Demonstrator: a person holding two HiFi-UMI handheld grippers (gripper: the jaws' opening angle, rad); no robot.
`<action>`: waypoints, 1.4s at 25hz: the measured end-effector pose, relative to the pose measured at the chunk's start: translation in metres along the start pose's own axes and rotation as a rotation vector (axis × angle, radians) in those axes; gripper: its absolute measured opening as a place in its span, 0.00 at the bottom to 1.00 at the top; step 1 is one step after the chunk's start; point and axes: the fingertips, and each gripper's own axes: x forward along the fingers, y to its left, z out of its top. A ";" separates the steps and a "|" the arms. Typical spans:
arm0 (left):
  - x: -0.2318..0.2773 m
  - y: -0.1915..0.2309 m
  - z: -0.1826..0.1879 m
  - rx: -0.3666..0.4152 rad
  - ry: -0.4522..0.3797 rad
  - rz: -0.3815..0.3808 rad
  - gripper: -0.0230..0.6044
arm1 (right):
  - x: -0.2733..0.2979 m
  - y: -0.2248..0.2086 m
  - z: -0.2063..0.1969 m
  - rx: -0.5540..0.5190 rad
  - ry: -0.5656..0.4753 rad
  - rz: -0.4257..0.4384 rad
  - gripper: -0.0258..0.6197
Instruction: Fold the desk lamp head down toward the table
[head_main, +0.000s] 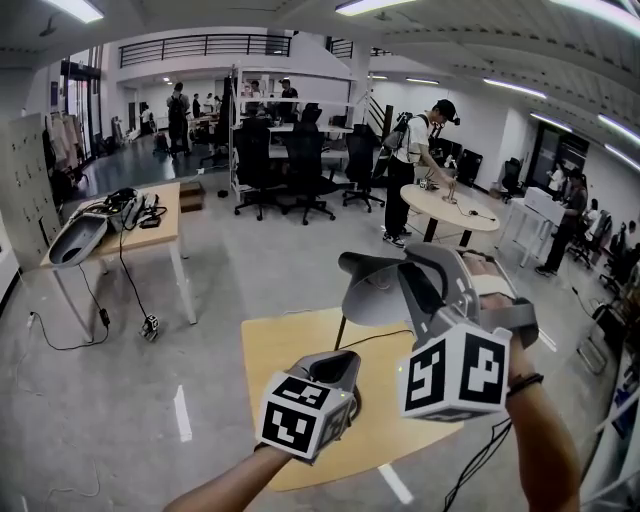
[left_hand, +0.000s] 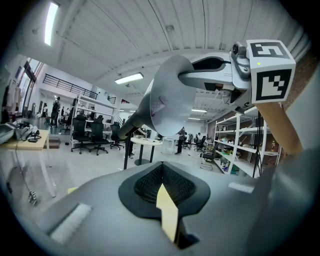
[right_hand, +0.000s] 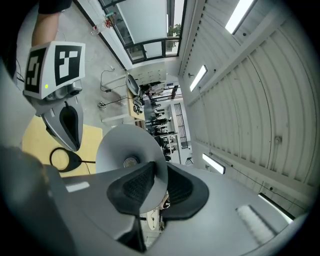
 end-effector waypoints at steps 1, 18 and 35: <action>0.004 0.004 -0.004 -0.002 0.001 0.001 0.07 | 0.002 0.006 -0.001 -0.003 -0.001 -0.007 0.14; 0.038 0.000 -0.039 -0.013 0.041 0.015 0.07 | -0.006 0.062 -0.042 0.046 -0.019 -0.071 0.09; 0.008 0.015 -0.085 -0.041 0.072 0.016 0.07 | -0.016 0.151 -0.029 0.029 -0.009 -0.043 0.07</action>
